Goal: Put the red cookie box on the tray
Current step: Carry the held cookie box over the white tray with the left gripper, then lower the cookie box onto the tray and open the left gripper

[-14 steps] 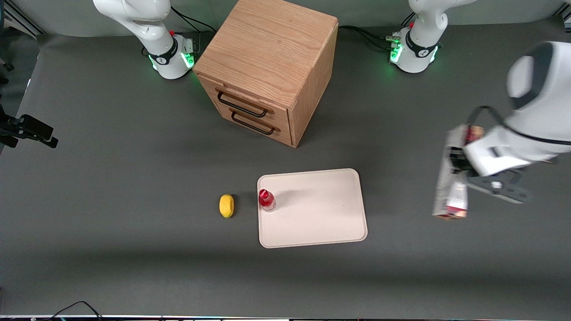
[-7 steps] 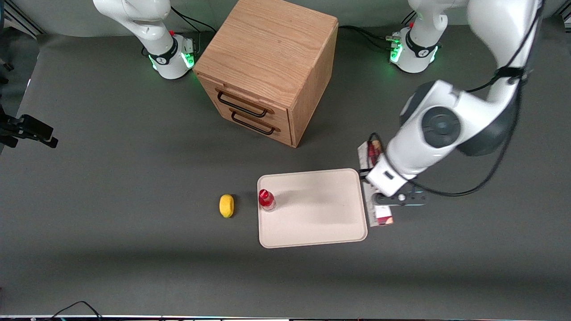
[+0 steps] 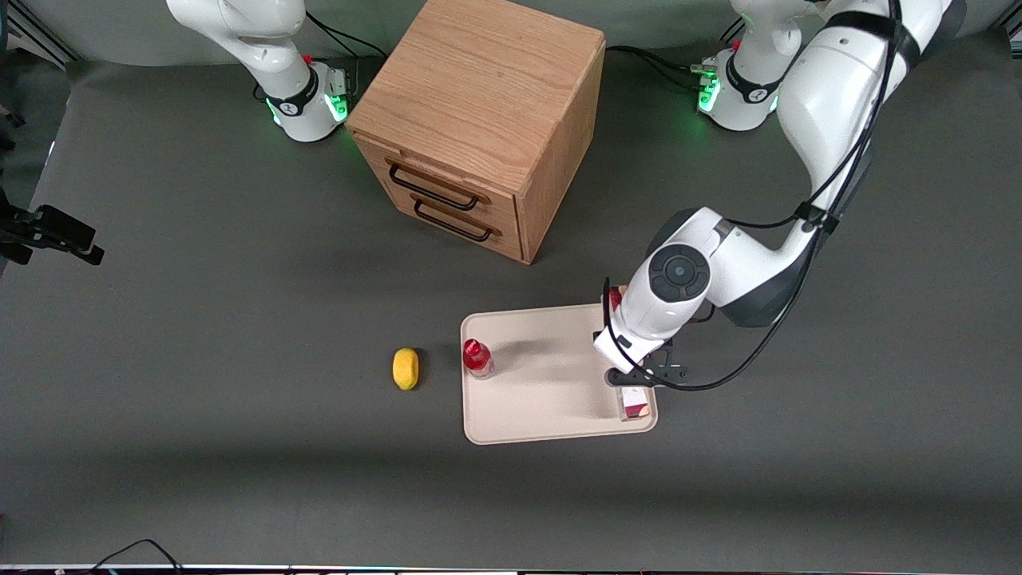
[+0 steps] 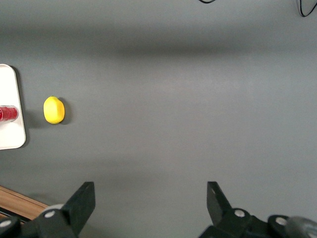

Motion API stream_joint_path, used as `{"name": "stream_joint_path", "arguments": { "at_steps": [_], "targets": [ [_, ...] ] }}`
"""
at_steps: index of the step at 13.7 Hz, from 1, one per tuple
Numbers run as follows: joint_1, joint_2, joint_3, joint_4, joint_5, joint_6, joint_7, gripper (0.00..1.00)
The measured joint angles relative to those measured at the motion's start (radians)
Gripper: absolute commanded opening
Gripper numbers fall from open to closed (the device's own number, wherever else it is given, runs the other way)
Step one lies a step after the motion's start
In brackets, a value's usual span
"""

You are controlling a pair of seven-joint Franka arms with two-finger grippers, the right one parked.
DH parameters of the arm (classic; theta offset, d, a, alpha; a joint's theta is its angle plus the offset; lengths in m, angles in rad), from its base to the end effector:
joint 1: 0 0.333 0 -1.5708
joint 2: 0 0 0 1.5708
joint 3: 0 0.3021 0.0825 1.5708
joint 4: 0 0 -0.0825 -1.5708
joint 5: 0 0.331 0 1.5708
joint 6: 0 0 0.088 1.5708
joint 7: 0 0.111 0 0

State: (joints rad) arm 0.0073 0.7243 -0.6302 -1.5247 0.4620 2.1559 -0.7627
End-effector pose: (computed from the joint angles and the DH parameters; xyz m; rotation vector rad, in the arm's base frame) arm 0.5840 -0.3015 0.3079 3.0953 0.0395 0.0640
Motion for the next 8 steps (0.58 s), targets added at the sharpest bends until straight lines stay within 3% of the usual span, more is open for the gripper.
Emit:
{"name": "stream_joint_path", "arguments": {
  "at_steps": [7,8],
  "targets": [
    [-0.001,0.045,0.039,-0.047,0.025,0.085,0.000,0.00],
    [-0.001,0.045,0.039,-0.053,0.026,0.088,0.000,0.04]
  ]
}}
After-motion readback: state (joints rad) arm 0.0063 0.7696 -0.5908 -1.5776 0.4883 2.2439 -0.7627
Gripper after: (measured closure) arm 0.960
